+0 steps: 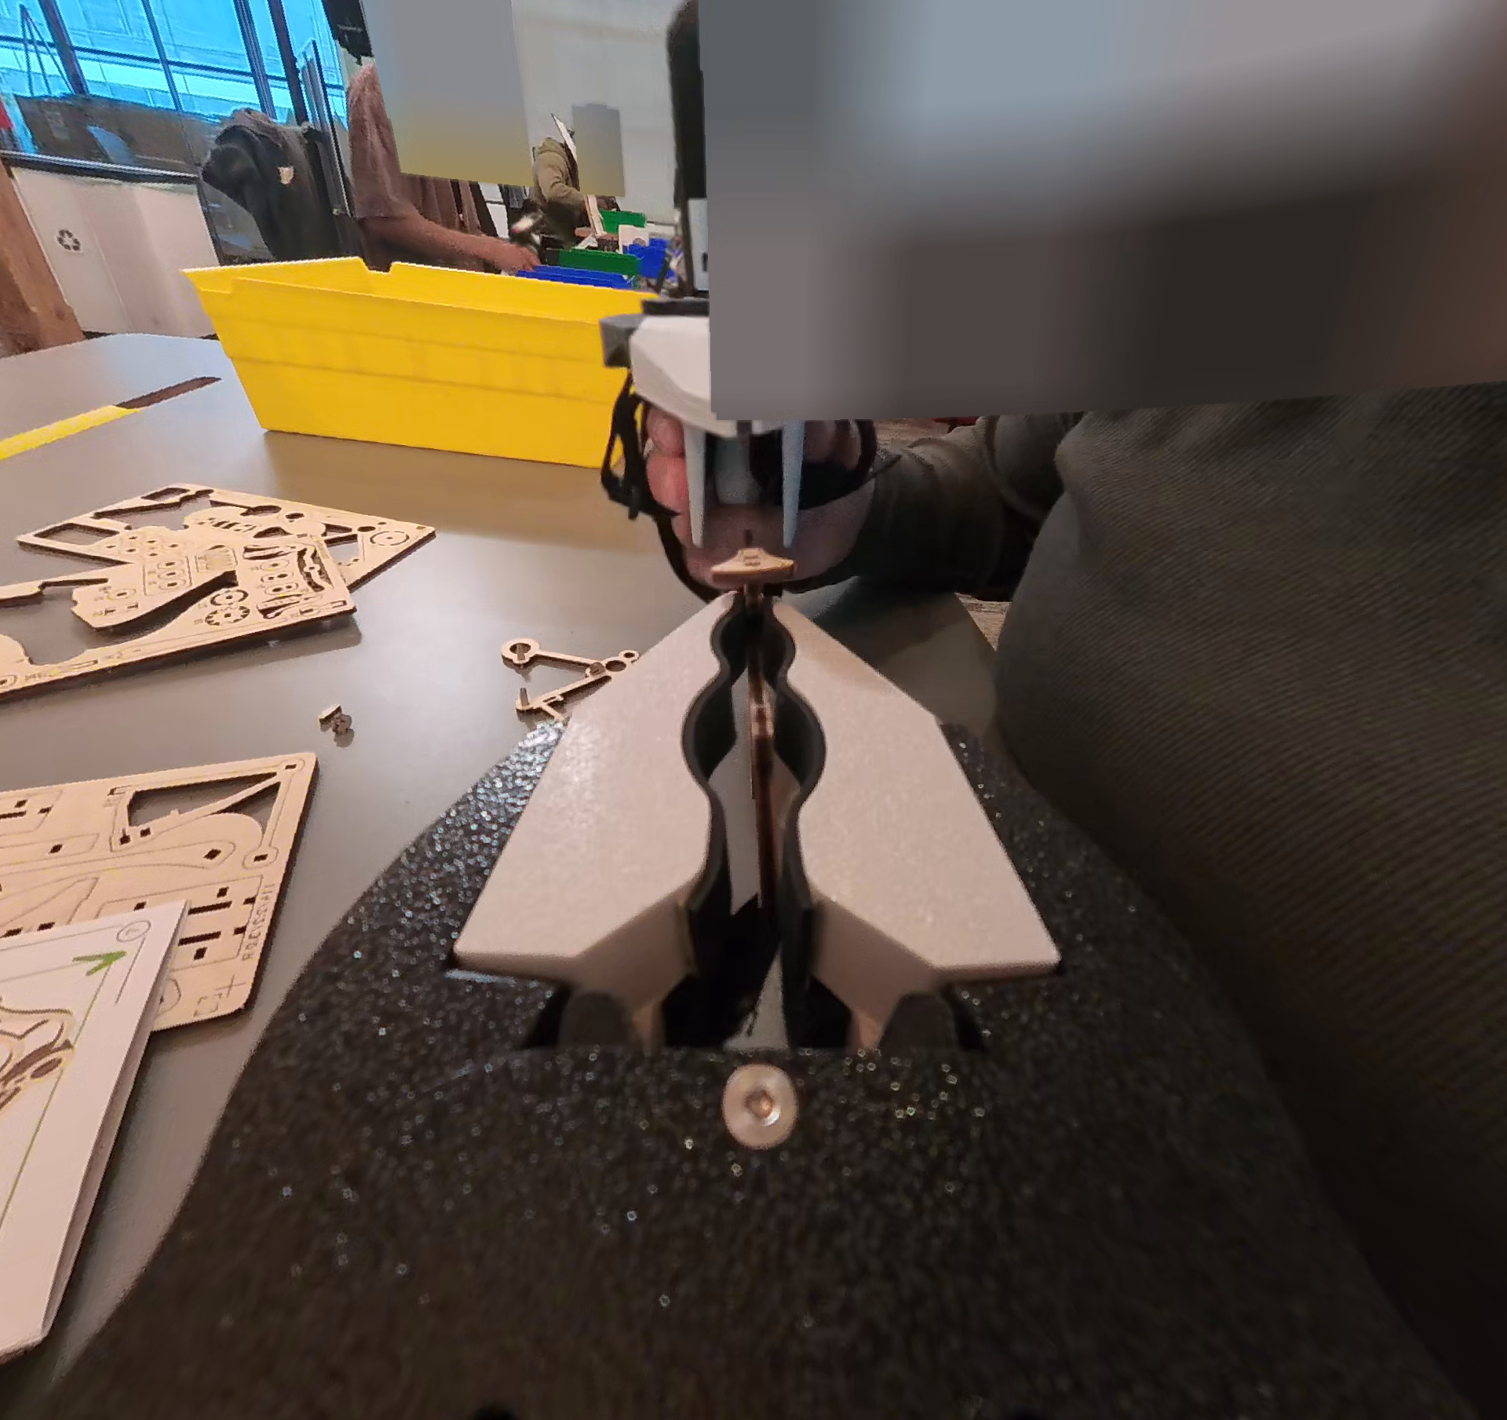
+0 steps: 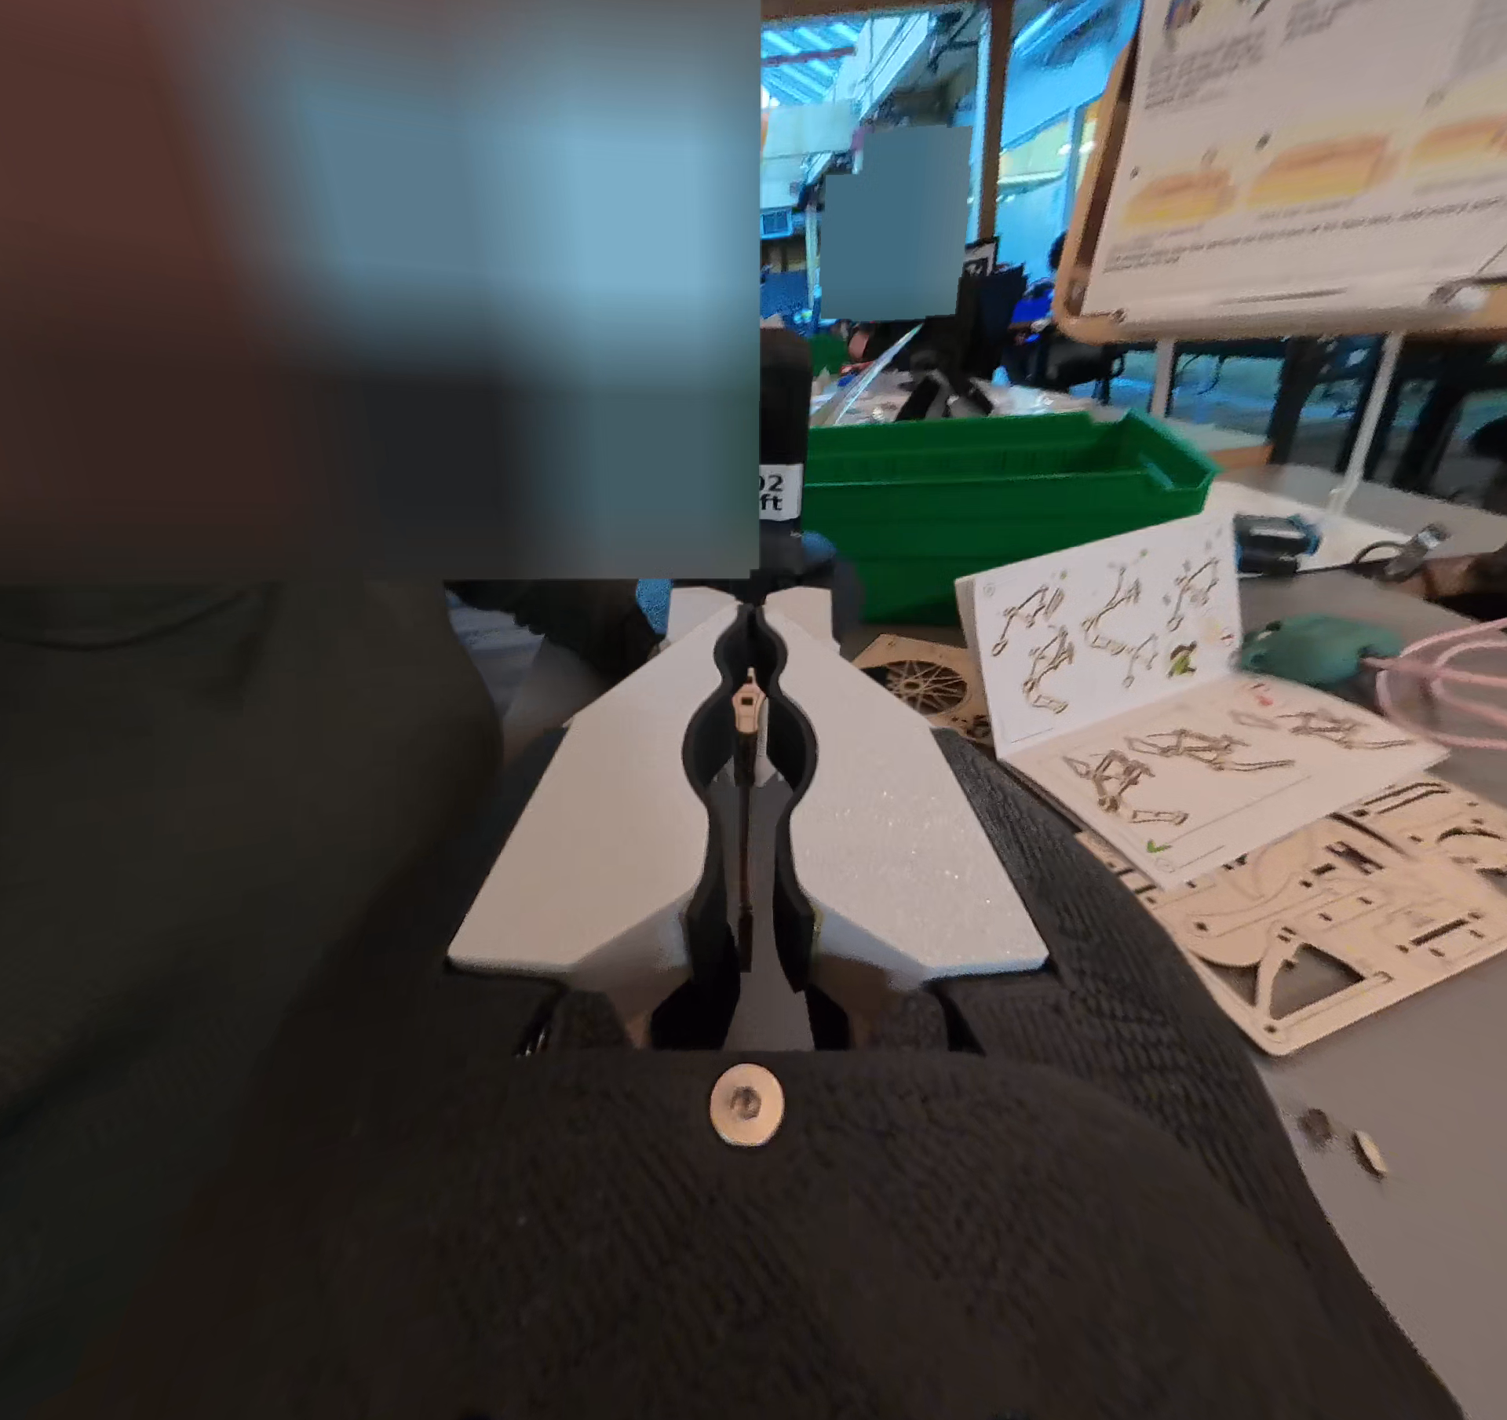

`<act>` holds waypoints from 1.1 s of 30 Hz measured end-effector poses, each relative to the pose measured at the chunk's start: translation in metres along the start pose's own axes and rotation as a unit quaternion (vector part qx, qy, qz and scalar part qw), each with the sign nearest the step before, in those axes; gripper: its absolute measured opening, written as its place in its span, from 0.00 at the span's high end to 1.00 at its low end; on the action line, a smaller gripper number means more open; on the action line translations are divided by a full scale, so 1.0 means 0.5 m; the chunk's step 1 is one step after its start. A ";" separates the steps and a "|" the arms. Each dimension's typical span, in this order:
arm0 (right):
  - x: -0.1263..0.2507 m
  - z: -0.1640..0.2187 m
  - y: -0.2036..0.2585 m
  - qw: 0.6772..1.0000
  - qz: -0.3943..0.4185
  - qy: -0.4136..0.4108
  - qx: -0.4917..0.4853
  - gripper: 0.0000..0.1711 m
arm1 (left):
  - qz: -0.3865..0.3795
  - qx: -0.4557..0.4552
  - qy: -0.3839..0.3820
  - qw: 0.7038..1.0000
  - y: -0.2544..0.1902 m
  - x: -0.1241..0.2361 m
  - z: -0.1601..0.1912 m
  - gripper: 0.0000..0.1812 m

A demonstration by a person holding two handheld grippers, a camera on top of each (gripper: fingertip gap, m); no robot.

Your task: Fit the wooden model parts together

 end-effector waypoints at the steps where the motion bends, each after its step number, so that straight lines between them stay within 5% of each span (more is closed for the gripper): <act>1: -0.003 0.006 0.000 1.000 0.006 0.012 0.005 1.00 | -0.001 0.001 -0.001 1.000 0.000 0.000 0.000 1.00; 3: -0.018 0.029 -0.006 0.998 -0.004 0.062 -0.019 1.00 | 0.000 0.000 0.006 1.000 0.000 0.000 0.001 1.00; 8: -0.005 -0.006 0.000 1.000 0.012 -0.013 0.012 1.00 | -0.001 0.003 0.001 1.000 0.001 -0.001 0.000 1.00; 11: -0.020 0.034 -0.010 0.998 -0.010 0.047 -0.027 1.00 | -0.001 0.010 0.012 1.000 0.002 -0.001 0.003 1.00; 15: -0.004 -0.009 -0.005 0.999 0.009 -0.041 0.005 1.00 | -0.004 0.008 0.000 1.000 0.002 0.000 0.000 1.00; 18: -0.027 0.036 -0.012 0.999 0.008 0.052 -0.009 1.00 | -0.006 0.017 -0.004 1.000 0.006 0.002 0.000 1.00; 23: -0.004 -0.002 -0.014 0.999 -0.005 -0.049 -0.009 1.00 | -0.007 0.014 -0.003 1.000 0.004 0.002 0.000 1.00; 26: -0.020 0.043 -0.024 0.999 -0.014 0.031 -0.032 1.00 | -0.009 0.020 -0.003 1.000 0.007 0.004 0.001 1.00; 30: -0.003 0.011 -0.023 0.999 -0.019 -0.042 -0.029 1.00 | -0.007 0.019 -0.004 1.000 0.006 0.004 0.000 1.00; 33: -0.011 0.047 -0.026 0.999 -0.013 0.024 -0.024 1.00 | -0.007 0.025 0.003 1.000 0.008 0.005 0.002 1.00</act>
Point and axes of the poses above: each gripper's, where its closed fingertips meet, x back along the fingers, z out of its underside, y = z × x across the jaws, the point moved 8 cm from there along x, back along the fingers, and after that the axes turned 6 degrees about -x, right-handed, at the moved point
